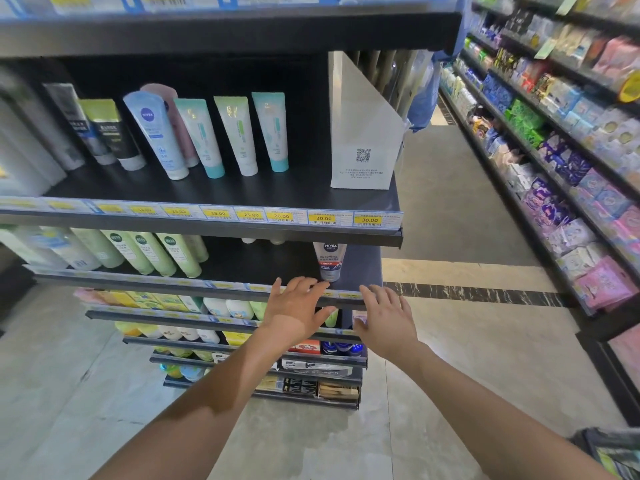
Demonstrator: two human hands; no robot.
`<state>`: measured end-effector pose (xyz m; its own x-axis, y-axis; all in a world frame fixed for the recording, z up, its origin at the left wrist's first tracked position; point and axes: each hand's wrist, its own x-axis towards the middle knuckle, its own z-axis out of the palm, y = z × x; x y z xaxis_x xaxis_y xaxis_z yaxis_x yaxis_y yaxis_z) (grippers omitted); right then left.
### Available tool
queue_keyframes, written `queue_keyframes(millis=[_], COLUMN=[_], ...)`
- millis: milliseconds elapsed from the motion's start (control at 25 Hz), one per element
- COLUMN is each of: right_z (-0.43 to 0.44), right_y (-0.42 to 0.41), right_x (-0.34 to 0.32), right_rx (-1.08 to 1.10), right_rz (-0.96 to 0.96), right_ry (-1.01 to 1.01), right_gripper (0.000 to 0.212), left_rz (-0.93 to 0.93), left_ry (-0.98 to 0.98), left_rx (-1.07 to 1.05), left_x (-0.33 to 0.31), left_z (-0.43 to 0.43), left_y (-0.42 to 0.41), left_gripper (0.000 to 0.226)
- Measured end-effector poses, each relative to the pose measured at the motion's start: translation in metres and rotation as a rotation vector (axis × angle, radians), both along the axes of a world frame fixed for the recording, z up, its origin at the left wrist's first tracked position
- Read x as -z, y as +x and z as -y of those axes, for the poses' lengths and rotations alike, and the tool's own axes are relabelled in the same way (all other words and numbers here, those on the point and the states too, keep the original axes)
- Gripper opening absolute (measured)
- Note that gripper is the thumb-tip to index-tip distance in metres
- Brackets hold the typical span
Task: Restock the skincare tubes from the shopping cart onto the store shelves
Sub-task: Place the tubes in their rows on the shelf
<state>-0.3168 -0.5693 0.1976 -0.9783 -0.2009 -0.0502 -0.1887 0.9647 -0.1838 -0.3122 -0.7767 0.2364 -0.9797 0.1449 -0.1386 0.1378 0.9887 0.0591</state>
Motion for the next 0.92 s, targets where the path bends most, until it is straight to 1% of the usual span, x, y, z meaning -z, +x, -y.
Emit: queue_keyframes(millis=[120, 240, 480, 680, 800, 920], right_z=[0.001, 0.007, 0.021, 0.009, -0.016, -0.053], right_y=[0.000, 0.012, 0.076, 0.171, 0.228, 0.279], right_x=[-0.019, -0.041, -0.075, -0.079, -0.079, -0.075], right_rx=[-0.004, 0.018, 0.063, 0.188, 0.252, 0.344], right_rz=[-0.046, -0.103, -0.172, -0.153, -0.128, -0.108], right_ry=[-0.013, -0.024, -0.019, -0.014, 0.002, -0.001], right_gripper=[0.068, 0.067, 0.064, 0.065, 0.065, 0.066], left_rz=[-0.073, -0.151, -0.295, -0.232, -0.187, -0.180], left_ry=[0.010, -0.022, -0.035, -0.044, 0.024, 0.039], left_rx=[0.037, 0.064, 0.137, 0.248, 0.306, 0.405], left_x=[-0.008, -0.020, -0.035, -0.028, -0.023, -0.020], left_z=[0.010, 0.023, 0.049, 0.036, 0.012, -0.023], left_y=[0.020, 0.043, 0.105, 0.165, 0.192, 0.215], left_gripper=[0.060, 0.063, 0.067, 0.071, 0.071, 0.071])
